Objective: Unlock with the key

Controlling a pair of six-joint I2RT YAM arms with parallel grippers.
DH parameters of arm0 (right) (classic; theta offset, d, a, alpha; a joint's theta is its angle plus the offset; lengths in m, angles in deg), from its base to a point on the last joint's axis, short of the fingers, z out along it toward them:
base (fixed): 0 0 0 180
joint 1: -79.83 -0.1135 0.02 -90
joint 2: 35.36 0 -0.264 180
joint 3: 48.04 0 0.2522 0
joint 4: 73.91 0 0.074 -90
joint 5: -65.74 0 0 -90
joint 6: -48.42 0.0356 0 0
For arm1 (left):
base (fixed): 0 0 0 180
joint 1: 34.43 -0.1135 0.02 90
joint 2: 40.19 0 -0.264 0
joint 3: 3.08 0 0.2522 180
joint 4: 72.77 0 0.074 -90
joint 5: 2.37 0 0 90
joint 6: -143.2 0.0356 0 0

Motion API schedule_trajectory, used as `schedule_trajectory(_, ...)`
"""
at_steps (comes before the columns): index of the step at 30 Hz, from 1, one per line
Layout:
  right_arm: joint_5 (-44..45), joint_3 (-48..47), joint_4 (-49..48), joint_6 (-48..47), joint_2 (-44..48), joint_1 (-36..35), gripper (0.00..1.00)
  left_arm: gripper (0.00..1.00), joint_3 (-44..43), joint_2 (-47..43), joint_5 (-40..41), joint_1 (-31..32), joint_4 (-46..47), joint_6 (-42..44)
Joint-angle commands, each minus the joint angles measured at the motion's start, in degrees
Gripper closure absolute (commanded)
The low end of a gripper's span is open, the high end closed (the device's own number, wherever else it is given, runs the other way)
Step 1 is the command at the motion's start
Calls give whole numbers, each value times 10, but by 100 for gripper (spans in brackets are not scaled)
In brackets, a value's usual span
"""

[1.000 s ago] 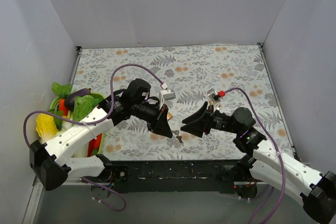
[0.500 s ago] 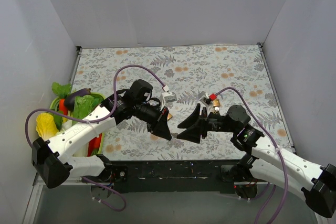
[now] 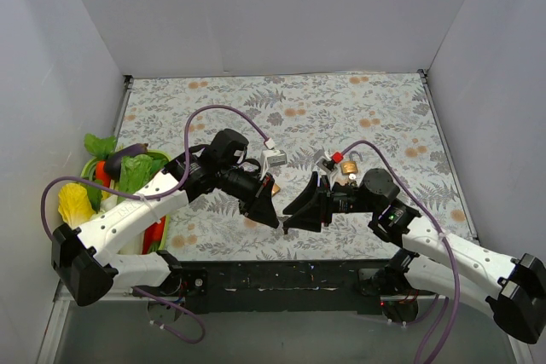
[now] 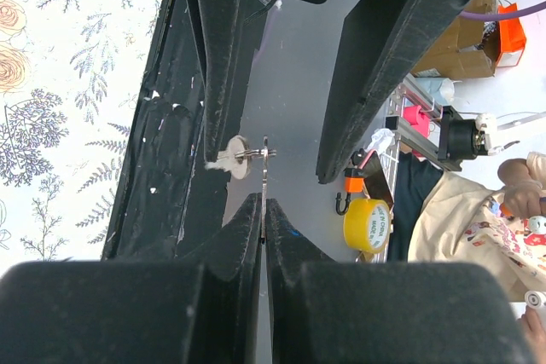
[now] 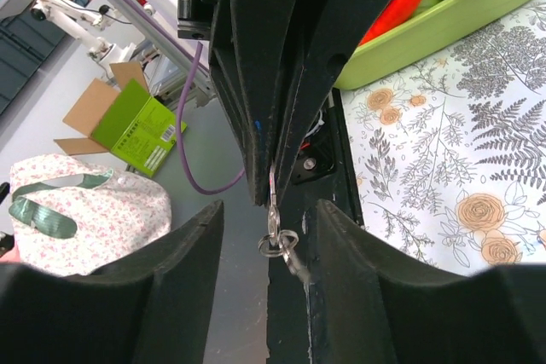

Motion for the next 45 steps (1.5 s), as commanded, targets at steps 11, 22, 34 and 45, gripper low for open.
schedule_trajectory(11,-18,-2,-59,18,-18,-8,61,100,-18,-14,-9,-1,-4,8)
schedule_trajectory(22,-25,2,-51,18,-21,-8,75,100,-20,-14,-2,-1,-4,11)
schedule_trajectory(34,-28,9,-32,11,-22,-9,86,100,-24,-13,0,0,-3,12)
schedule_trajectory(45,-17,14,-33,7,-22,-9,99,99,-13,-24,46,-1,34,-11)
